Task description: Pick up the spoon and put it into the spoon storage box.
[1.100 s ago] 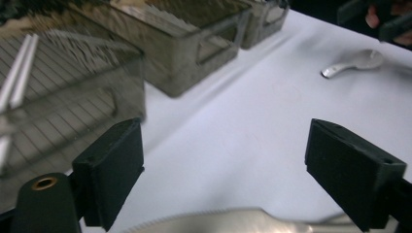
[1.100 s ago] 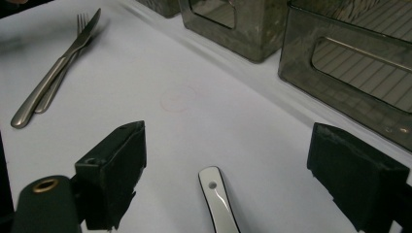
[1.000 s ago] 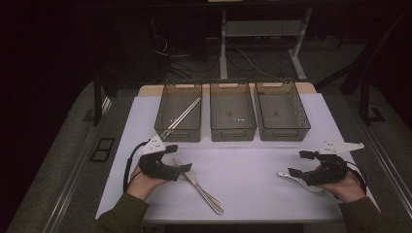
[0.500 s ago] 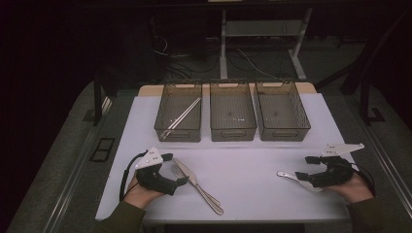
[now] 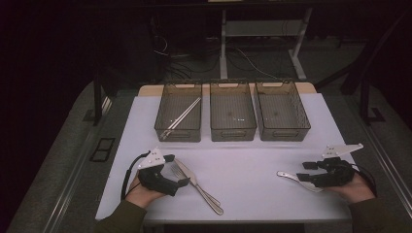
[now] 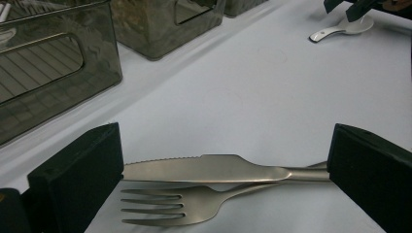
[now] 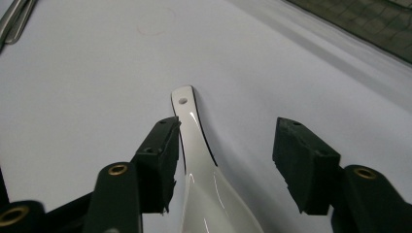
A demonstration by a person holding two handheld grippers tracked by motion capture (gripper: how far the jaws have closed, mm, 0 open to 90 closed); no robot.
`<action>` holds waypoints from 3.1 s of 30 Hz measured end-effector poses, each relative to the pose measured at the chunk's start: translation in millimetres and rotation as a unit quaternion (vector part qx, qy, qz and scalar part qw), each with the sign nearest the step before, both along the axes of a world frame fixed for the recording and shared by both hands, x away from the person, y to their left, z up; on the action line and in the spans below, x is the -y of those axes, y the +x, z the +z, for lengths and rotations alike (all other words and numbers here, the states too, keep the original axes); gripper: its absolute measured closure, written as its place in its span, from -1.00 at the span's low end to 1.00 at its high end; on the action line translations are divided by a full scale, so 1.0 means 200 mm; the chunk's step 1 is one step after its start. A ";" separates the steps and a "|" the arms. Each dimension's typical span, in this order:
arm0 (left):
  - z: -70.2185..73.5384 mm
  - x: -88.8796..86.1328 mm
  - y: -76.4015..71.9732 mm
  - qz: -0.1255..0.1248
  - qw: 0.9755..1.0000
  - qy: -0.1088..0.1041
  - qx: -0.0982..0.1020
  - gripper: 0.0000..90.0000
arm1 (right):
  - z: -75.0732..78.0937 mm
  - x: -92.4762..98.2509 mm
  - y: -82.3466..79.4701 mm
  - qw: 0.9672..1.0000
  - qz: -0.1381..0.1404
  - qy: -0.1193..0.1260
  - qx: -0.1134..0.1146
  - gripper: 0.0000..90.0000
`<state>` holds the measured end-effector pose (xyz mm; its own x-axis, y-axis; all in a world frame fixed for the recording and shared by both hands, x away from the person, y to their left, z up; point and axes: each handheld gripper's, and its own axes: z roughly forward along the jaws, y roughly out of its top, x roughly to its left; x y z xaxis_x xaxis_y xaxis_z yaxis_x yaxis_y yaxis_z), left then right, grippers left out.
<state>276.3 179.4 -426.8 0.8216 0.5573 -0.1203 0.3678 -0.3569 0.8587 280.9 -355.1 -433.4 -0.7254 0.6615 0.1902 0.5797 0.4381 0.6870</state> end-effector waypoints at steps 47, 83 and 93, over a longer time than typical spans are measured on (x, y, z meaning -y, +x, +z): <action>0.00 0.01 0.00 -0.010 1.000 -0.005 -0.007 -1.00 | -0.02 -0.12 -0.03 0.991 0.101 -0.075 -0.040 0.83; 0.00 0.00 0.00 -0.009 1.000 -0.007 -0.004 -1.00 | 0.07 -0.19 0.06 0.996 0.046 -0.058 -0.043 0.86; 0.01 0.00 0.00 -0.009 1.000 -0.015 -0.013 -1.00 | 0.12 -0.26 0.11 0.998 0.046 -0.034 -0.025 0.86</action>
